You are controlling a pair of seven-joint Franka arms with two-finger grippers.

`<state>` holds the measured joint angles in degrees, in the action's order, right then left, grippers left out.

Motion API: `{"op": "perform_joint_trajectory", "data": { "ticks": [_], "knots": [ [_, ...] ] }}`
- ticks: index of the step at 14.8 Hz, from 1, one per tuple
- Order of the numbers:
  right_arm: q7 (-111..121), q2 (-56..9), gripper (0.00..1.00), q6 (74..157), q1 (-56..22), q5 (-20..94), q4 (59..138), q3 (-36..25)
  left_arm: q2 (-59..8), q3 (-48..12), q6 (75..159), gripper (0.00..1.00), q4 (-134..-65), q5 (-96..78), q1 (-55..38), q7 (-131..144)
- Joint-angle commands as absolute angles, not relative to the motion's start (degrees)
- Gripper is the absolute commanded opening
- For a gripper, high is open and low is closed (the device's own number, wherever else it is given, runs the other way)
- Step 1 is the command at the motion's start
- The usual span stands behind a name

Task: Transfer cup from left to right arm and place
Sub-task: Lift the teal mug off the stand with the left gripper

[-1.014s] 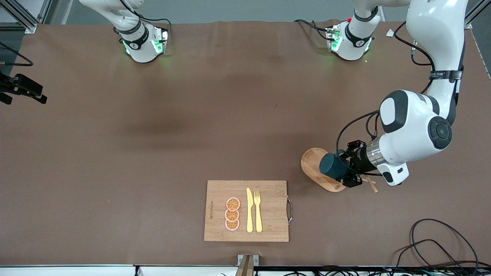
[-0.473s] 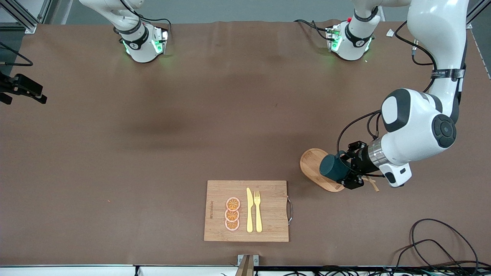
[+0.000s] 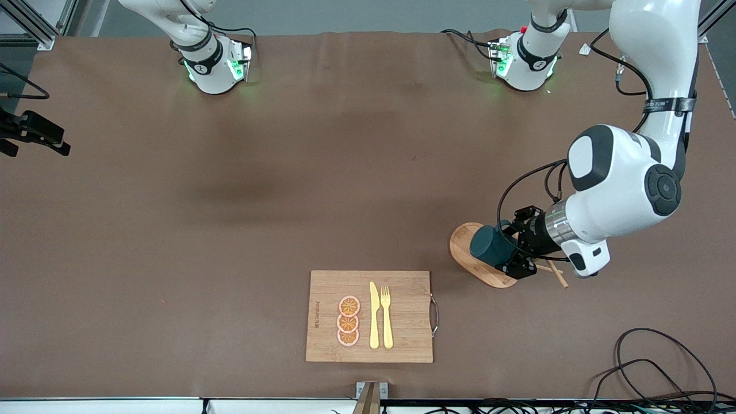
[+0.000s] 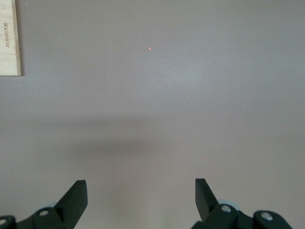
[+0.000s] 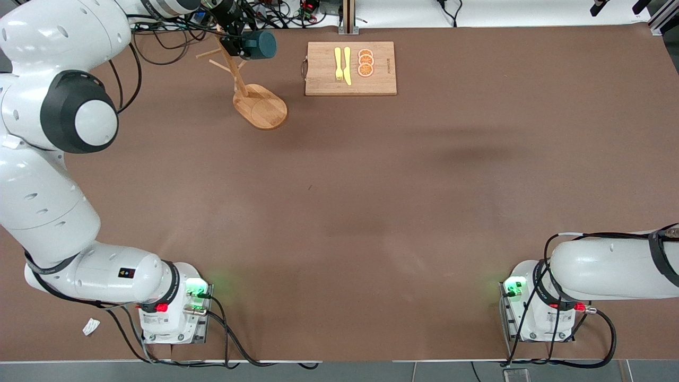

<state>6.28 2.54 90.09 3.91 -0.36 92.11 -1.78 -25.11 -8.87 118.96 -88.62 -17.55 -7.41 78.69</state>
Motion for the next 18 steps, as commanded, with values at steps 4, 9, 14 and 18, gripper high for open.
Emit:
{"op": "perform_joint_trajectory", "data": {
  "ticks": [4, 9, 14, 18],
  "knots": [
    [7.1, 2.1, 1.00, 89.5, 4.5, -0.2, 91.0, -1.4, -22.8, -13.7, 117.5, 0.65, -88.8, -17.8, -7.5, 83.4],
    [7.1, 2.1, 1.00, 89.5, 4.5, -0.2, 90.9, -1.4, -22.9, -18.2, 117.9, 0.62, -85.3, -10.1, -11.8, 85.9],
    [7.2, 2.1, 1.00, 89.5, 4.7, -0.2, 91.1, -1.4, -23.5, -18.1, 120.4, 0.59, -83.4, 1.0, -22.0, 90.7],
    [7.9, 2.1, 1.00, 89.6, 4.8, -0.2, 91.3, -1.4, -25.0, -18.1, 122.5, 0.52, -83.3, 14.0, -30.7, 93.3]
  ]
}}
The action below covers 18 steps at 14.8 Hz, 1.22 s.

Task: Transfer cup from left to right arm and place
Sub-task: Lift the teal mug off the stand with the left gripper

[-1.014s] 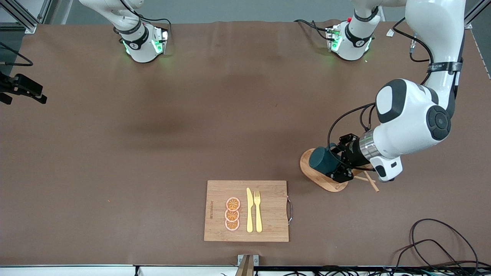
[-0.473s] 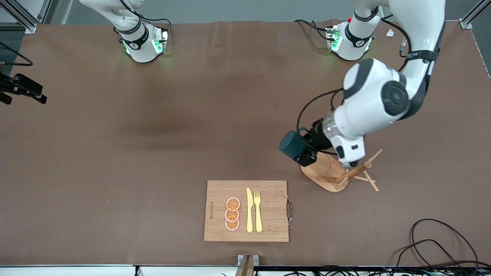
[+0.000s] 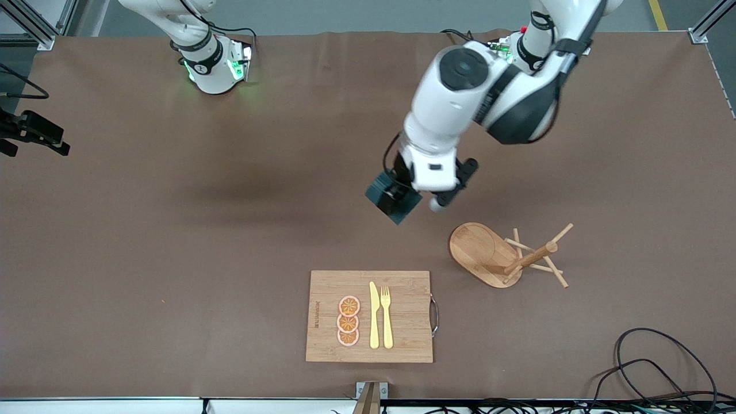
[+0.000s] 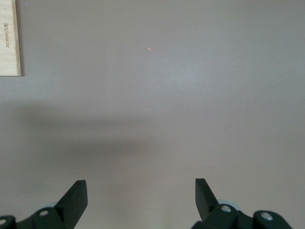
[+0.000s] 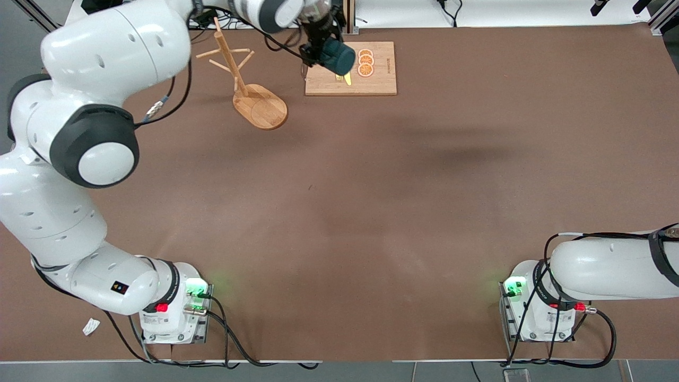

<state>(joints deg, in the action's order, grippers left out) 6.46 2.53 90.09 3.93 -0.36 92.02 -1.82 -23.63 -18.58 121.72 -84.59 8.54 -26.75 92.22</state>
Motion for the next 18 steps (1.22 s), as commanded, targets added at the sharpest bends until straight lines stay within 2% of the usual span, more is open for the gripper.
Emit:
{"op": "perform_joint_trajectory", "data": {
  "ticks": [1, 7, 18],
  "knots": [
    [7.9, 2.1, 1.00, 89.6, 4.8, -0.2, 91.3, -1.4, -25.3, -18.1, 123.7, 0.52, -83.4, 16.8, -32.2, 94.9],
    [7.9, 1.9, 1.00, 89.6, 4.9, -0.2, 91.3, -1.4, -31.6, -18.1, 127.7, 0.50, -83.4, 43.2, -42.5, 107.2],
    [7.9, 1.8, 1.00, 89.7, 4.9, -0.2, 91.1, -1.4, -41.4, -17.5, 126.7, 0.43, -83.8, 84.6, -52.9, 124.2]
  ]
}}
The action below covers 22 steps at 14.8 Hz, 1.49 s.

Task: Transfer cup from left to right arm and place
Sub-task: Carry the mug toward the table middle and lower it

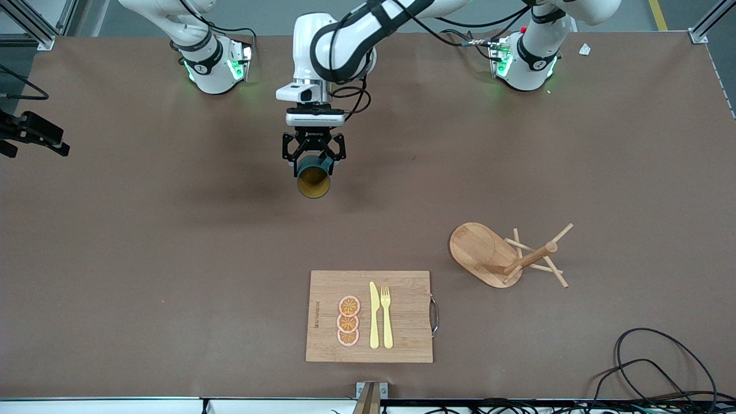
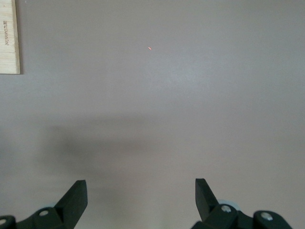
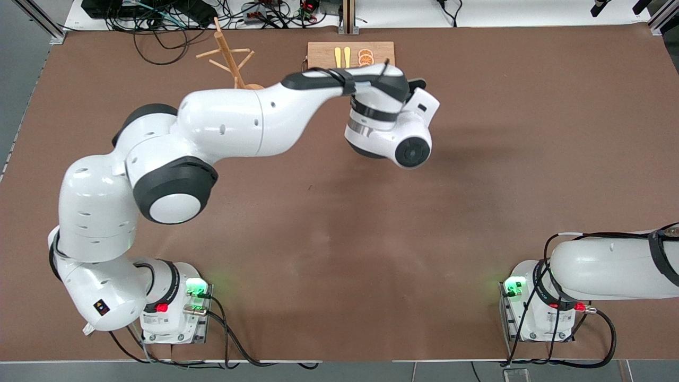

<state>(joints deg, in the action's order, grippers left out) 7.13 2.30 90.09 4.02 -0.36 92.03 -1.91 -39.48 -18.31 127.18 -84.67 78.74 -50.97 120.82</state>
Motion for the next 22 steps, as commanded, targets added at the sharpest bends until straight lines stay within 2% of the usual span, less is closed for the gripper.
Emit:
{"op": "perform_joint_trajectory", "data": {
  "ticks": [1, 4, 12, 22],
  "knots": [
    [7.9, 1.8, 1.00, 89.7, 4.9, -0.2, 91.1, -1.4, -42.4, -17.5, 124.8, 0.43, -83.8, 87.2, -53.4, 125.3],
    [7.9, 1.8, 1.00, 89.8, 4.9, -0.2, 91.1, -1.4, -45.7, -17.5, 121.9, 0.43, -84.0, 95.9, -54.7, 129.9],
    [8.0, 1.8, 1.00, 89.8, 5.0, -0.2, 91.1, -1.4, -59.1, -17.4, 107.1, 0.43, -83.7, 115.0, -57.8, 140.3],
    [7.9, 1.8, 1.00, 89.9, 4.9, -0.2, 91.1, -1.4, -63.2, -17.4, 102.2, 0.46, -83.9, 117.0, -60.4, 142.6]
  ]
}}
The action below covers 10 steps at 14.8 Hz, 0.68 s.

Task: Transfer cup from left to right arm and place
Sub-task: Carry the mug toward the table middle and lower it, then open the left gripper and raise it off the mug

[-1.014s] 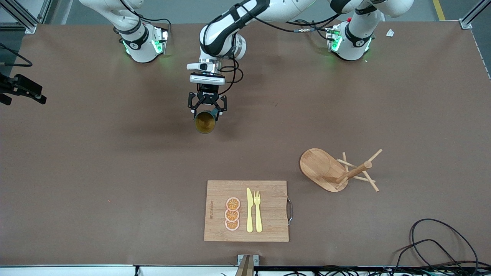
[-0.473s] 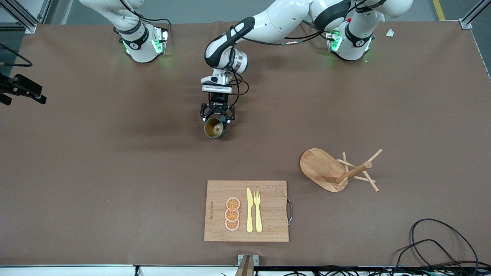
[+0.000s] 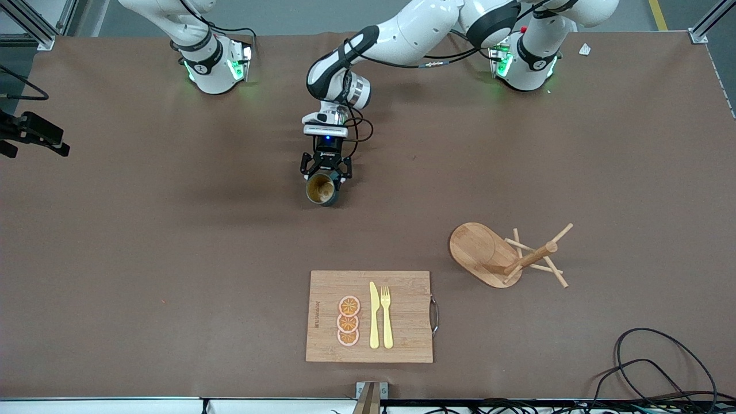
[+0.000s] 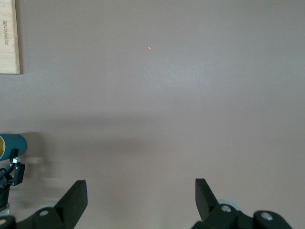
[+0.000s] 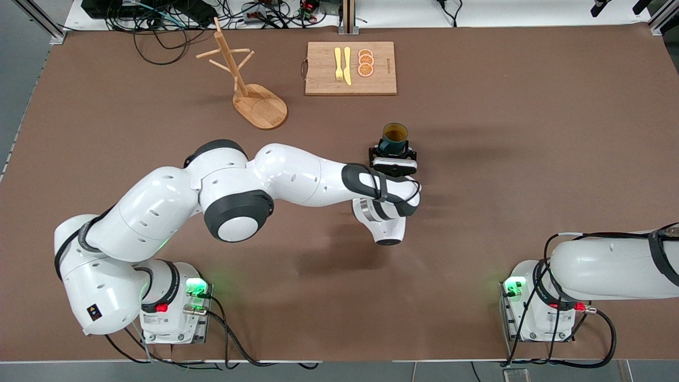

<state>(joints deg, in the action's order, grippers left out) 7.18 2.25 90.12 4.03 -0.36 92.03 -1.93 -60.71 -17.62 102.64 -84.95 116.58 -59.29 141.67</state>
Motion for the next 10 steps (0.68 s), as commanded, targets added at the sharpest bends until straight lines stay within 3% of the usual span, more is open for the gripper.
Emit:
{"op": "perform_joint_trajectory", "data": {
  "ticks": [1, 4, 5, 6, 10],
  "knots": [
    [7.9, 1.7, 1.00, 89.9, 4.9, -0.2, 91.1, -1.4, -63.5, -17.4, 102.0, 0.46, -83.9, 117.0, -60.4, 142.6],
    [7.9, 1.7, 1.00, 89.9, 4.9, -0.2, 91.1, -1.4, -63.2, -17.5, 102.0, 0.53, -83.8, 116.5, -60.4, 142.4],
    [7.9, 1.7, 1.00, 89.9, 4.9, -0.2, 91.1, -1.4, -62.8, -17.5, 102.0, 0.65, -83.8, 116.3, -60.4, 142.2],
    [7.9, 1.7, 1.00, 89.9, 4.9, -0.2, 91.1, -1.4, -62.8, -17.5, 102.0, 1.00, -83.8, 116.3, -60.4, 141.9],
    [7.9, 1.8, 1.00, 89.9, 4.9, -0.2, 91.1, -1.4, -60.9, -18.3, 102.0, 1.00, -83.7, 115.5, -60.1, 139.8]
  ]
}}
